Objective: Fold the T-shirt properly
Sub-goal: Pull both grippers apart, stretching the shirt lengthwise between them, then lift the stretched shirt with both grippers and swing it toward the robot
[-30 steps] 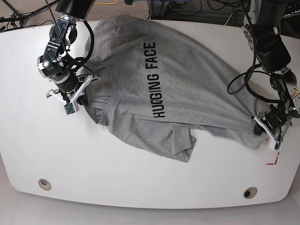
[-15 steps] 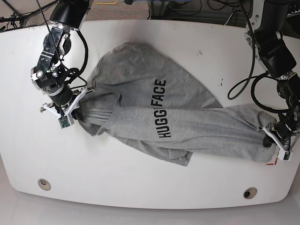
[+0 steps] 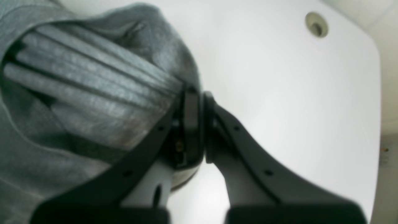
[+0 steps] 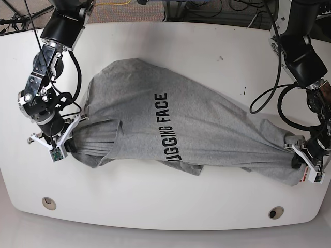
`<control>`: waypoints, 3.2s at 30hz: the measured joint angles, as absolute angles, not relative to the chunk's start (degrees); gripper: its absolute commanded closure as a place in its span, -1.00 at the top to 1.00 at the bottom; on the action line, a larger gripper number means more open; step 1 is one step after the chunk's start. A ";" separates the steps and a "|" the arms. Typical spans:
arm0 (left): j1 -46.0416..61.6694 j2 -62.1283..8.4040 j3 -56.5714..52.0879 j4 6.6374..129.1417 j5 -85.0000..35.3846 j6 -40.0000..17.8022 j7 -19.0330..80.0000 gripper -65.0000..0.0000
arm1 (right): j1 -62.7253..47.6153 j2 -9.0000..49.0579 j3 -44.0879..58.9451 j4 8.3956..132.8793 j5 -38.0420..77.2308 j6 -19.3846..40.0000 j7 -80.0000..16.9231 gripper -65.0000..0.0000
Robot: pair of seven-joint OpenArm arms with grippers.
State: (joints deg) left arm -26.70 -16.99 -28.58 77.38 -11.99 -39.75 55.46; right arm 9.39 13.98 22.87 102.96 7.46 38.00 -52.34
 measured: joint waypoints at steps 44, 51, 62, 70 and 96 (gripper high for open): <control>-56.88 -16.99 -28.64 95.81 -13.39 -39.27 63.40 -0.96 | 61.39 22.26 11.25 97.51 9.56 40.51 -61.80 -1.00; -66.46 -19.14 -28.27 89.84 -14.02 -40.58 63.79 -0.96 | 70.76 25.12 4.62 95.39 9.02 40.53 -64.18 -1.00; -60.84 -21.10 -26.41 91.31 -13.28 -40.60 66.61 -0.98 | 65.60 25.69 -4.64 95.94 7.79 39.27 -67.55 -0.99; -60.99 -21.08 -27.40 90.52 -13.39 -40.53 66.04 -0.97 | 67.81 26.50 -6.74 94.28 7.97 39.27 -67.42 -1.00; -46.24 -16.75 -26.37 92.23 -14.44 -40.53 65.98 -0.96 | 48.23 29.06 5.52 101.51 11.53 40.56 -69.28 -0.99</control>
State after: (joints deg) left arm -46.24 -16.75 -26.37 92.23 -14.44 -40.53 65.98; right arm 48.23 29.06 5.52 101.51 11.53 40.56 -69.28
